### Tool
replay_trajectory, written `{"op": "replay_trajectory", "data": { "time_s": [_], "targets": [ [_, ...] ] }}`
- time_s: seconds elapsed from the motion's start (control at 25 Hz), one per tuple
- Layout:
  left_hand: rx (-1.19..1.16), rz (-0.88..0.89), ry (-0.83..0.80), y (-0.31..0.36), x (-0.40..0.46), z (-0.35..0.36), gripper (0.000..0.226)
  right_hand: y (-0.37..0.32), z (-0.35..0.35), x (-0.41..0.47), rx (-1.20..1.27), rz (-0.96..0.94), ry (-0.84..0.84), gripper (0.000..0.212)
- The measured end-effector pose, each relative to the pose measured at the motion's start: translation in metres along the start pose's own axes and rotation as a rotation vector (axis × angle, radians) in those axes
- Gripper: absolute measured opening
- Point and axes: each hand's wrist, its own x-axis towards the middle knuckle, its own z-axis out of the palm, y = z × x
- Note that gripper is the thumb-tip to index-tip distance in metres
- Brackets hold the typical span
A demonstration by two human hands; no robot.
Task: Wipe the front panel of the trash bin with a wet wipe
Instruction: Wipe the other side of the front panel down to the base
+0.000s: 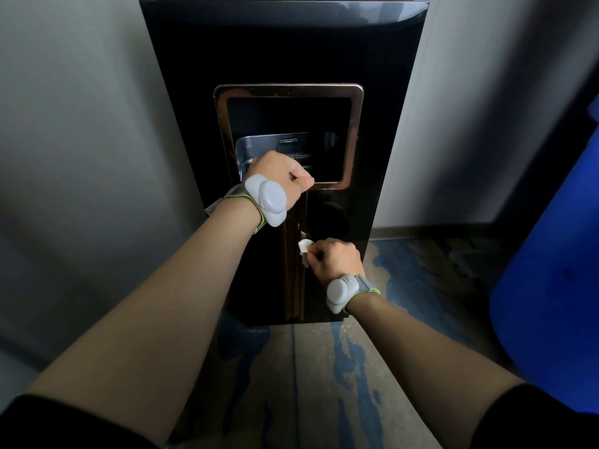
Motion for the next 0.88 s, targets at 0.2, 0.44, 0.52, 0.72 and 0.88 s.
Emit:
{"op": "replay_trajectory", "data": {
  "time_s": [0.2, 0.44, 0.52, 0.72, 0.88],
  "targets": [
    [0.01, 0.008, -0.007, 0.0, 0.001, -0.001, 0.014, 0.008, 0.0, -0.002, -0.03, 0.036, -0.035, 0.021],
    [0.025, 0.022, -0.003, 0.002, -0.001, -0.002, 0.016, 0.023, -0.004, -0.005, -0.053, 0.087, -0.06, 0.018],
    [0.034, 0.019, -0.012, 0.002, 0.0, -0.002, 0.016, 0.028, -0.007, -0.006, -0.067, 0.113, -0.062, 0.018],
    [0.019, 0.019, -0.012, 0.001, 0.0, -0.002, 0.015, 0.04, -0.014, -0.006, -0.09, 0.158, -0.032, 0.02],
    [0.042, 0.029, -0.017, 0.0, 0.002, -0.001, 0.016, 0.051, -0.022, -0.006, -0.1, 0.184, -0.036, 0.027]
  ]
}}
